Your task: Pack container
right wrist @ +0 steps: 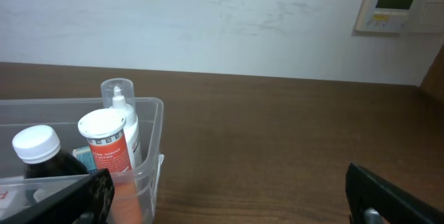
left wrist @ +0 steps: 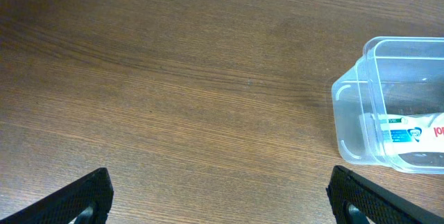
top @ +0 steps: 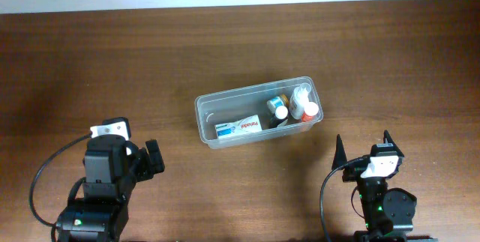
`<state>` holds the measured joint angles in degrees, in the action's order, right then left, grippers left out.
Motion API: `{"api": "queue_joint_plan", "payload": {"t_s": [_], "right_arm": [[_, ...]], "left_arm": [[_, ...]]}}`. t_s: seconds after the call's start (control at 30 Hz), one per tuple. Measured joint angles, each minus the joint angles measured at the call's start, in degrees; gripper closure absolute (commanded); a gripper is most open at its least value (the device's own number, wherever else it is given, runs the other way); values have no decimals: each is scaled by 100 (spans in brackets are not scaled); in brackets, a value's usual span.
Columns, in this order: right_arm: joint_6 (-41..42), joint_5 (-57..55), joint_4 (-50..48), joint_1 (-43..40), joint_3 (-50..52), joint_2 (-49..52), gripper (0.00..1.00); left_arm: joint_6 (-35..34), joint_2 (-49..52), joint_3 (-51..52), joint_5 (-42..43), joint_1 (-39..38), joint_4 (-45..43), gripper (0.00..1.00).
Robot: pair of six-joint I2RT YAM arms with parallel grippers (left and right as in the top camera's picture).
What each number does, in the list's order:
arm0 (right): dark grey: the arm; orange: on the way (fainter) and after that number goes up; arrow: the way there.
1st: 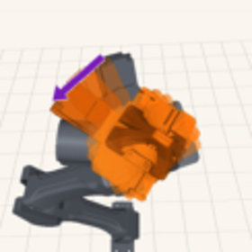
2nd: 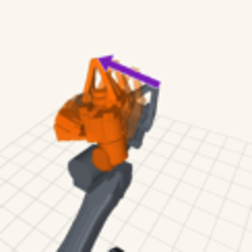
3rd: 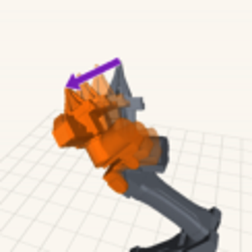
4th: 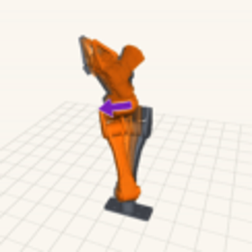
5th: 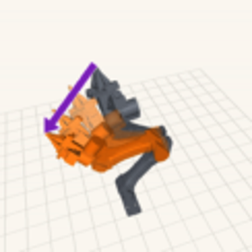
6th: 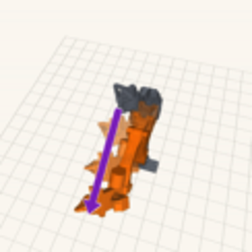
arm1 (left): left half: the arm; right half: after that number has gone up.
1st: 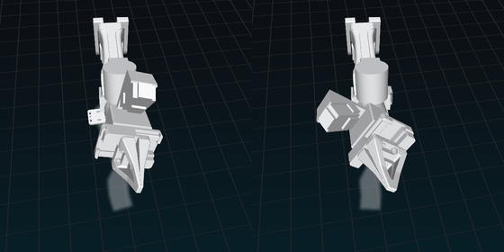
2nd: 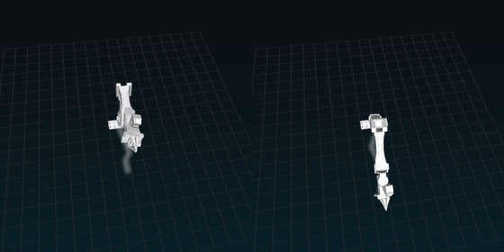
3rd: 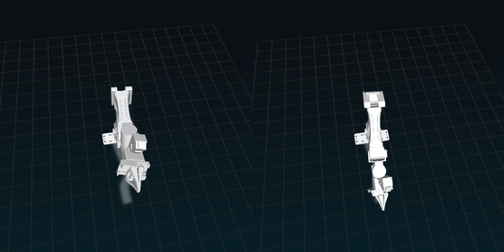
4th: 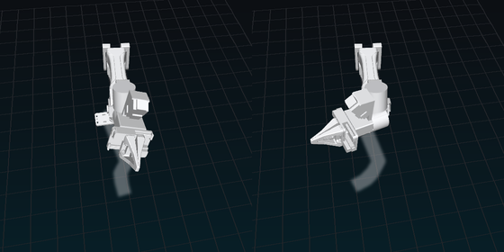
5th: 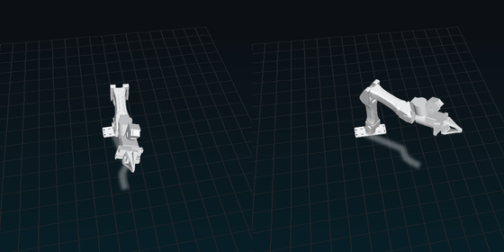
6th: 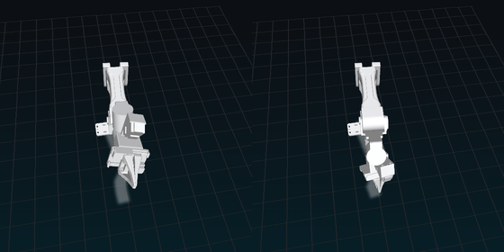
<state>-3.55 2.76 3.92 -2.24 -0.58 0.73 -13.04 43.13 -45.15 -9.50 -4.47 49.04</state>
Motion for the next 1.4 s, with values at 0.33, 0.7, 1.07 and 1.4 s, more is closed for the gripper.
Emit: {"api": "queue_joint_plan", "payload": {"t_s": [0.33, 0.7, 1.07, 1.4], "right_arm": [[-22, 0, 0, 0, 0, 0, 2], [-37, 0, 0, 0, 0, 0, 2], [-37, 0, 0, 0, 0, 0, 2], [-57, 0, -2, 0, 0, 0, 2]], "left_arm": [[0, 0, 0, 0, 0, 0, 1], [0, 0, 0, 0, 0, 0, 1], [22, -129, 0, -26, 0, 46, 1], [151, -2247, 411, -426, 0, 544, 1]]}}
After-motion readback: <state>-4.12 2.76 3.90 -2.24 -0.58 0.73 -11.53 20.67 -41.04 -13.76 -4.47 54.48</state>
